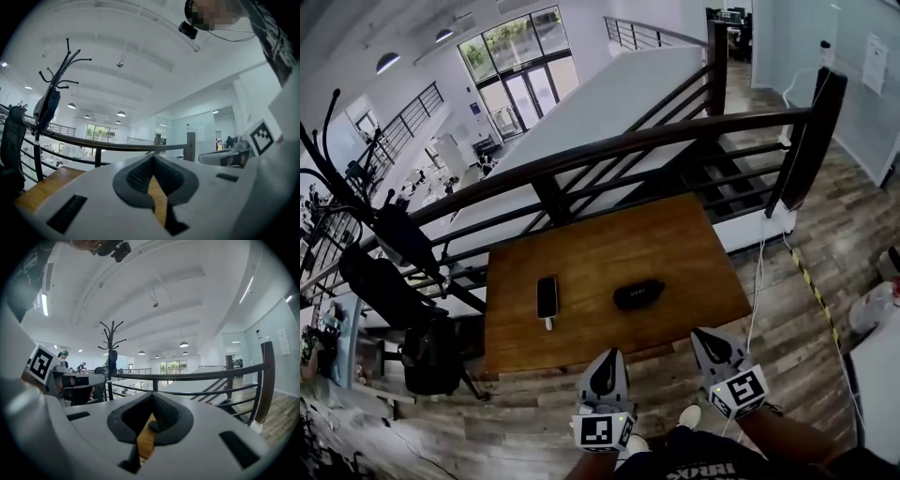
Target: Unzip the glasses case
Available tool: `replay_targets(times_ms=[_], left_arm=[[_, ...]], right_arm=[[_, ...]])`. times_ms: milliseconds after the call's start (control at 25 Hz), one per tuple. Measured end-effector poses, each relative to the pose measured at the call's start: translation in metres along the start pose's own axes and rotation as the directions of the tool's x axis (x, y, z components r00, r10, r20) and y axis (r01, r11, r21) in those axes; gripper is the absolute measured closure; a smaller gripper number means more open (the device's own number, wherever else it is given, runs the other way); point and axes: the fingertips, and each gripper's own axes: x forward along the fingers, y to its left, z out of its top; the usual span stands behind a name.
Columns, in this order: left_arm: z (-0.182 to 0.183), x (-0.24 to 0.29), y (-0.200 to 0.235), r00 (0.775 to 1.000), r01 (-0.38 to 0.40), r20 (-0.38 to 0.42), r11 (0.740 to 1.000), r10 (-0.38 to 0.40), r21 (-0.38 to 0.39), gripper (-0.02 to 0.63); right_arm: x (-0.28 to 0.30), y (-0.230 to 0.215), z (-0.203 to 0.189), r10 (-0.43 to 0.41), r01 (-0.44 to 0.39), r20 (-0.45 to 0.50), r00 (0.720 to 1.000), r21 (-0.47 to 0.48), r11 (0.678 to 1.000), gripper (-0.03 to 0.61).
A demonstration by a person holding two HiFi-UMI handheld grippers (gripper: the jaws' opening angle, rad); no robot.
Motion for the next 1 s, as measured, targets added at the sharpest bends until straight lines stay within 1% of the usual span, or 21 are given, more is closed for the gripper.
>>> replay_targets(times_ms=[160,240,320,480,600,800,1000], left_arm=[[0.004,-0.026,0.004,1.000,-0.002,0.020,0.999,0.003,-0.054,0.609],[0.004,-0.041,0.012,1.000,0.001,0.021,0.998,0.001,-0.056,0.609],[0.004,-0.056,0.022,1.000,0.012,0.025,0.999,-0.011,-0.040,0.609],[0.008,-0.080,0.030,0.999,0.025,0.031,0.997,-0.023,-0.076,0.609],[0.009,-0.094,0.028,0.999,0.038,0.036,0.996,-0.035,-0.083,0.609],[0.014,-0.107,0.022,0.999,0.043,0.035,0.997,-0.040,-0.072,0.609],[0.018,-0.111,0.017,0.999,0.033,0.037,0.996,-0.030,-0.079,0.609]], right_arm=[[-0.012,0.024,-0.003,-0.022,0.022,-0.014,1.000,-0.004,1.000,0.580],[-0.018,0.039,-0.001,-0.039,0.039,-0.017,0.999,-0.008,0.999,0.580],[-0.024,0.054,0.001,-0.054,0.054,-0.019,0.998,-0.008,0.999,0.580],[-0.039,0.081,-0.001,-0.072,0.072,-0.023,0.997,-0.018,0.997,0.580],[-0.049,0.094,-0.004,-0.081,0.081,-0.026,0.996,-0.014,0.997,0.581],[-0.053,0.105,0.002,-0.075,0.075,-0.044,0.996,-0.014,0.997,0.580],[-0.054,0.102,0.009,-0.054,0.053,-0.029,0.998,-0.030,0.998,0.580]])
